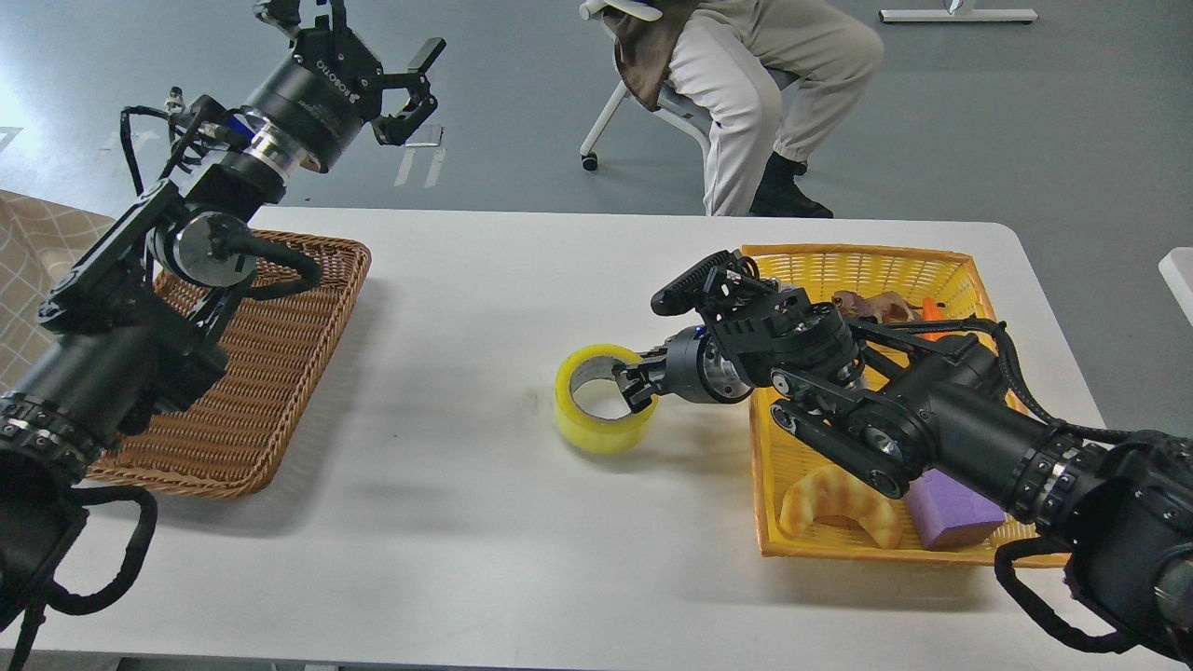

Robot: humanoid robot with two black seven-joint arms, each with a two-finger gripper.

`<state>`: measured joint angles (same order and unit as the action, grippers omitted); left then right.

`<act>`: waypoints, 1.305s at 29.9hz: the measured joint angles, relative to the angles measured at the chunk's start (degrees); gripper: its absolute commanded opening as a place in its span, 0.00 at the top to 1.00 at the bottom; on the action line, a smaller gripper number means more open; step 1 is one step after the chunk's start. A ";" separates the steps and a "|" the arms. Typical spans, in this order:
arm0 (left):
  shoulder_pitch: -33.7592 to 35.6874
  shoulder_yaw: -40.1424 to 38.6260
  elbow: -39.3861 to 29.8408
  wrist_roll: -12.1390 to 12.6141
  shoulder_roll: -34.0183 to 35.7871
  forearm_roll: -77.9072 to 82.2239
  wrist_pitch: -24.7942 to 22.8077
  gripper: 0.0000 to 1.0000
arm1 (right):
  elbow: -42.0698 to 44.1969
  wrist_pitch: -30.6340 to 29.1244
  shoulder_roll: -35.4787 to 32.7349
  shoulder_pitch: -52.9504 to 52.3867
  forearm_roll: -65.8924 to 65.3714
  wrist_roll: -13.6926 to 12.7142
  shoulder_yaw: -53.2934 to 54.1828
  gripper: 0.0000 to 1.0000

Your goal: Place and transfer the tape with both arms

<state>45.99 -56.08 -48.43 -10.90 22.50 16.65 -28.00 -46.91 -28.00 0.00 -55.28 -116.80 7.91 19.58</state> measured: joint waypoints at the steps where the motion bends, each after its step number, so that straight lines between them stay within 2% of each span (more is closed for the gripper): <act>1: 0.00 0.00 0.00 0.00 0.00 0.00 0.00 0.02 | 0.03 0.00 0.00 0.03 0.00 0.00 0.06 0.51; 3: -0.01 0.00 0.00 0.00 -0.05 0.00 0.00 0.02 | 0.06 0.00 0.00 0.09 0.00 0.00 0.09 0.42; 5: -0.02 0.00 0.00 0.00 -0.08 0.00 0.00 0.02 | 0.07 0.00 0.00 0.13 0.02 0.00 0.12 0.39; 7: -0.03 0.01 0.00 0.00 -0.08 -0.01 0.00 0.02 | 0.07 0.00 0.00 0.13 0.11 0.00 0.18 0.29; 8: -0.03 0.01 0.00 0.00 -0.08 -0.02 0.00 0.02 | 0.07 0.00 0.00 0.13 0.14 0.00 0.22 0.21; 11: -0.05 0.01 0.00 0.00 -0.03 -0.02 0.00 0.02 | 0.01 0.00 0.00 0.12 0.25 0.00 0.51 0.13; 12: -0.08 0.01 0.00 0.00 0.00 -0.02 0.00 0.02 | -0.12 0.00 0.00 0.08 0.28 0.00 0.62 0.07; 19: -0.11 0.01 0.00 0.00 0.25 0.04 0.00 0.02 | -2.37 0.00 0.00 -1.38 1.71 -0.01 0.97 0.02; 25: -0.11 0.09 0.03 0.00 0.31 0.05 0.00 0.02 | -9.40 0.00 -0.77 -2.24 6.08 -0.07 0.99 0.01; 30: -0.11 0.16 0.04 0.00 0.61 0.05 0.00 0.02 | -16.28 0.00 -7.18 -2.40 9.24 -0.09 2.01 0.01; 39: -0.11 0.28 0.10 0.01 0.76 0.39 0.00 0.02 | -25.64 0.00 -18.74 -0.45 15.21 -0.16 13.10 0.00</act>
<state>45.89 -55.80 -48.33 -10.89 23.26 17.04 -28.00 -72.55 -28.00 -18.74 -55.73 -101.59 7.75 32.68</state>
